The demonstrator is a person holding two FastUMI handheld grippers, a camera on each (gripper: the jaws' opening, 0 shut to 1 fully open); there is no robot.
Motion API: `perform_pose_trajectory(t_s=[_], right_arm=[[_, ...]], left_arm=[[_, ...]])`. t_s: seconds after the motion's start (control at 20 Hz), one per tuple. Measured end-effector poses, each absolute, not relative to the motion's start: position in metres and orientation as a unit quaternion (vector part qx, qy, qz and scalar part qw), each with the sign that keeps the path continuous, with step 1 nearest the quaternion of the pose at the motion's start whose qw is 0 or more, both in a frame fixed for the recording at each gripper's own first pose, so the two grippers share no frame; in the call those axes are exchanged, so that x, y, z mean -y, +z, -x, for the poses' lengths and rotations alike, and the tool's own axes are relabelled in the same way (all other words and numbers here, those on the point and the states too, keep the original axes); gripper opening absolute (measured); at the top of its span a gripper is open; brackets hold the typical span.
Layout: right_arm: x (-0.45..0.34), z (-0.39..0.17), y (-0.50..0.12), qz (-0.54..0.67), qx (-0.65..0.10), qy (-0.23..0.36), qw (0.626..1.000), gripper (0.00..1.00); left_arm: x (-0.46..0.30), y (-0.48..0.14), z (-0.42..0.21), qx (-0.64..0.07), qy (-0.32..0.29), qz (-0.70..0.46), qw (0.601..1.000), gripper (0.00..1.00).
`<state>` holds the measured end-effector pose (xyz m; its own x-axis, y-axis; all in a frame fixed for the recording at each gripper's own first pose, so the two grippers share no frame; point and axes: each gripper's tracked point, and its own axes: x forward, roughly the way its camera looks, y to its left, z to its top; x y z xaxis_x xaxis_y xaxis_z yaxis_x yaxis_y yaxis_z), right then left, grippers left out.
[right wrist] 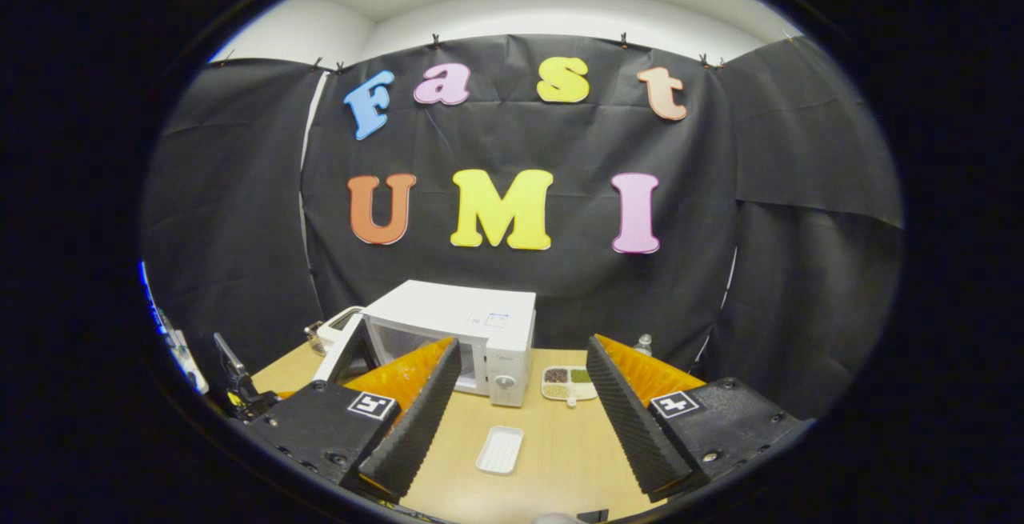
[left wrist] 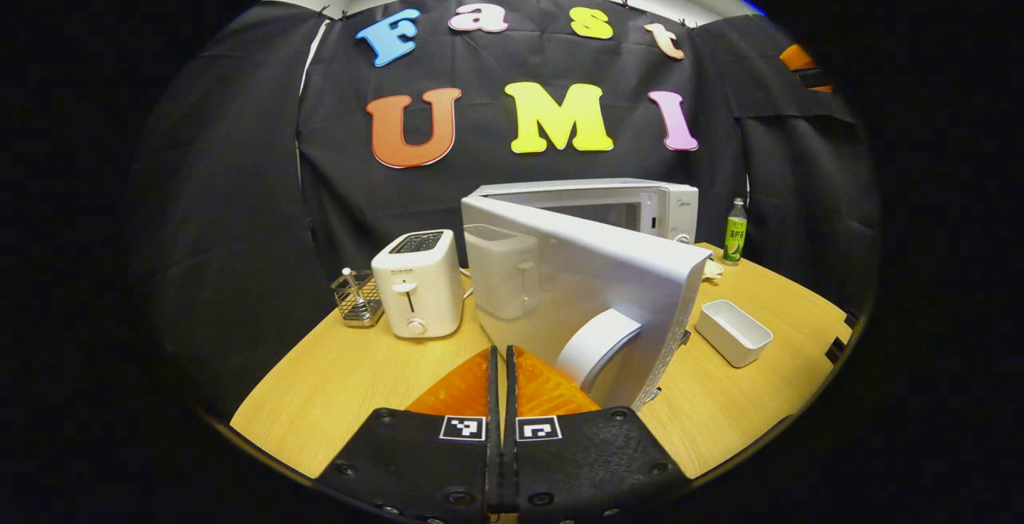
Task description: Open the microwave oven with the left hand, put the food in, and close the microwave oven.
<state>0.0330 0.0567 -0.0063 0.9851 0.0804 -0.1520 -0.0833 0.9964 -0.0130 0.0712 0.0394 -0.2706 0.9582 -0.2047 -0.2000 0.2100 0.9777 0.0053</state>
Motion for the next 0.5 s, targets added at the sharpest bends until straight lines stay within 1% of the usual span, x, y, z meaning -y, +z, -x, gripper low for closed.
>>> perform_pose_trajectory(t_s=[0.05, 0.25, 0.3, 0.35, 0.5], right_arm=[[-0.053, -0.033, -0.008, 0.011, -0.077, 0.040, 0.996, 1.00], [-0.036, -0.035, -0.006, 0.014, -0.081, 0.033, 0.996, 1.00], [-0.031, -0.035, -0.005, 0.015, -0.081, 0.030, 0.996, 0.92], [-0.026, -0.036, -0.003, 0.017, -0.079, 0.027, 0.996, 1.00], [-0.012, -0.039, 0.002, 0.021, -0.078, 0.020, 0.997, 1.00]], left_arm=[[-0.029, -0.268, -0.074, -0.096, -0.111, -0.012, 0.989, 0.00], [0.014, -0.261, -0.084, -0.090, -0.136, -0.011, 0.987, 0.00], [0.025, -0.258, -0.088, -0.085, -0.145, -0.011, 0.986, 0.00], [0.036, -0.256, -0.091, -0.083, -0.152, -0.014, 0.985, 0.00], [0.068, -0.254, -0.100, -0.080, -0.172, -0.015, 0.982, 0.00]])
